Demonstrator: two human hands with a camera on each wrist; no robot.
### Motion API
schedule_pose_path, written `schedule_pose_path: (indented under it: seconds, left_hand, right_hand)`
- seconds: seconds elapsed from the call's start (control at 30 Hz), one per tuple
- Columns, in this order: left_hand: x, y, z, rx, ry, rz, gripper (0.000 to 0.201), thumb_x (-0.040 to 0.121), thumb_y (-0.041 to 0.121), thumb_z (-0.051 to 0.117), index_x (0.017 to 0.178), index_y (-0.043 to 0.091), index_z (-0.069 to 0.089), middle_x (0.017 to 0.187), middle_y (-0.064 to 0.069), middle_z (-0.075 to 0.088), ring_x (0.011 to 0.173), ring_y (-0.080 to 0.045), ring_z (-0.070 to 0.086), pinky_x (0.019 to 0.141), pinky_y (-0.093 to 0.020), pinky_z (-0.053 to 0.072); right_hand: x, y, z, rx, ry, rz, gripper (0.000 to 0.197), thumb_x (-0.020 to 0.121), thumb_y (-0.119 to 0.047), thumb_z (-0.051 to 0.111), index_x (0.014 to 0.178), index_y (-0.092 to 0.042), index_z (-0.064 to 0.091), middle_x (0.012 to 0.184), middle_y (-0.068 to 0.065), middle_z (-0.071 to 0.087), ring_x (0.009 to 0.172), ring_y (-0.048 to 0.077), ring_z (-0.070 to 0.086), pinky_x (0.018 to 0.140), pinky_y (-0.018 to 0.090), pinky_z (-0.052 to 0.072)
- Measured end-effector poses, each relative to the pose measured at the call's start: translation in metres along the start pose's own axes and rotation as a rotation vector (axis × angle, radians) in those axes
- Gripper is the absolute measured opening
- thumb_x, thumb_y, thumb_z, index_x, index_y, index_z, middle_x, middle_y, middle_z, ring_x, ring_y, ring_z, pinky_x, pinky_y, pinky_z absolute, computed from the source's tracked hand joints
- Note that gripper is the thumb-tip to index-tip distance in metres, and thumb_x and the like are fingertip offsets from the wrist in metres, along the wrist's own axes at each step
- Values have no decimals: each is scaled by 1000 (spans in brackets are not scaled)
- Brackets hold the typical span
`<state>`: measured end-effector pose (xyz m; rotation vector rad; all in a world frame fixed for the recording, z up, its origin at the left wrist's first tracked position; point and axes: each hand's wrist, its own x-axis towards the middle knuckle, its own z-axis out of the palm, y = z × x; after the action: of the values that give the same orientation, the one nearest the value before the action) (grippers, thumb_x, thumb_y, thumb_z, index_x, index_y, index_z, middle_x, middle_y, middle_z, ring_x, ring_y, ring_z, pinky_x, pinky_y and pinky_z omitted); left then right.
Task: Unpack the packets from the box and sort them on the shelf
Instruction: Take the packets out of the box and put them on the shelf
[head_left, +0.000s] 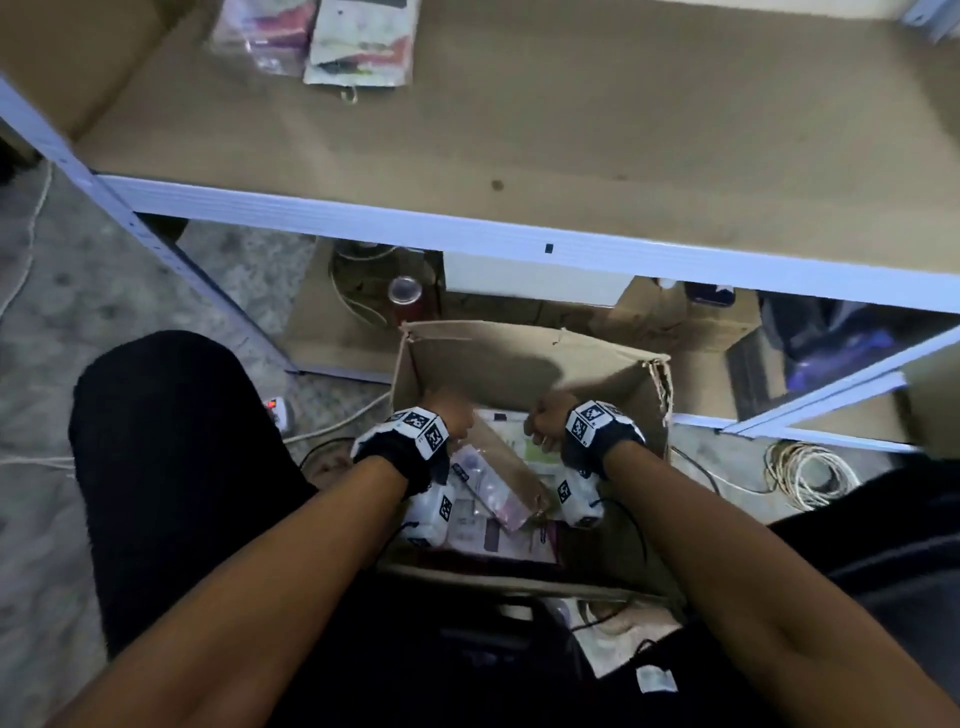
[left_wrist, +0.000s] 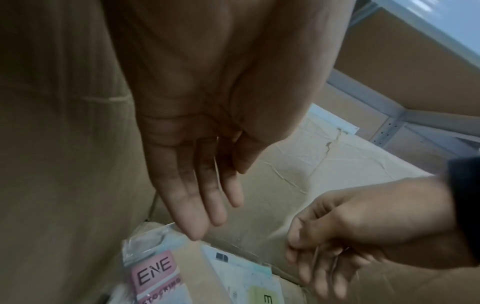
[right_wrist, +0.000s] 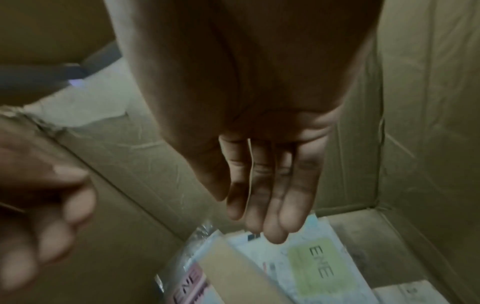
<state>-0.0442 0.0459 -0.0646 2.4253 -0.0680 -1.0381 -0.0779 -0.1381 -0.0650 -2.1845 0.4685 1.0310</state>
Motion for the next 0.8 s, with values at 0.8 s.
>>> schedule_pose_path:
  seconds: [0.8]
  left_hand:
    - [37,-6,26,-376,-58,-203,28,97,9,49,71,16,54,109,-22,72,63,-22,63,73,-37,58]
  right_hand:
    - [69,34,83,-331,35,70,70,81,-28,76,137,-8,38,137,17,47,131,36,46,108,49,41]
